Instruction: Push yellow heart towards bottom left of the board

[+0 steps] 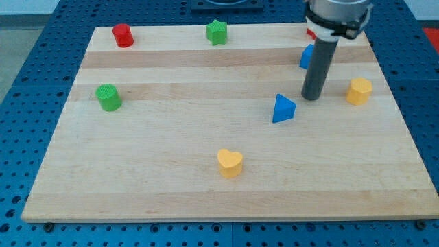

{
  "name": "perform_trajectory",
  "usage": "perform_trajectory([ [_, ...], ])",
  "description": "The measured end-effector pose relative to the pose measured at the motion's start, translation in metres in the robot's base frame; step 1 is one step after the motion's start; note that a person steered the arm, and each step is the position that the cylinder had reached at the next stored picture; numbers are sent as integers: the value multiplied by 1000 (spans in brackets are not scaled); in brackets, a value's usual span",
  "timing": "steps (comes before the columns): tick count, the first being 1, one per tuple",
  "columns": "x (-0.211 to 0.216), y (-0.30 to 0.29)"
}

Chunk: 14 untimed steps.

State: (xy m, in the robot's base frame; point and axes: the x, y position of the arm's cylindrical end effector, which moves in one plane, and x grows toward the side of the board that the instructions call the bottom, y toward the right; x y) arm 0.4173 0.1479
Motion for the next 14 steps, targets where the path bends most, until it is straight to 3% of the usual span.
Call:
perform_trajectory([
  [2, 59, 1],
  [4, 119, -50],
  [6, 153, -180],
  [7, 157, -253],
  [8, 162, -246],
  [10, 152, -125],
  [11, 129, -126],
  [12, 129, -173],
  [13, 140, -257],
  [14, 147, -264],
])
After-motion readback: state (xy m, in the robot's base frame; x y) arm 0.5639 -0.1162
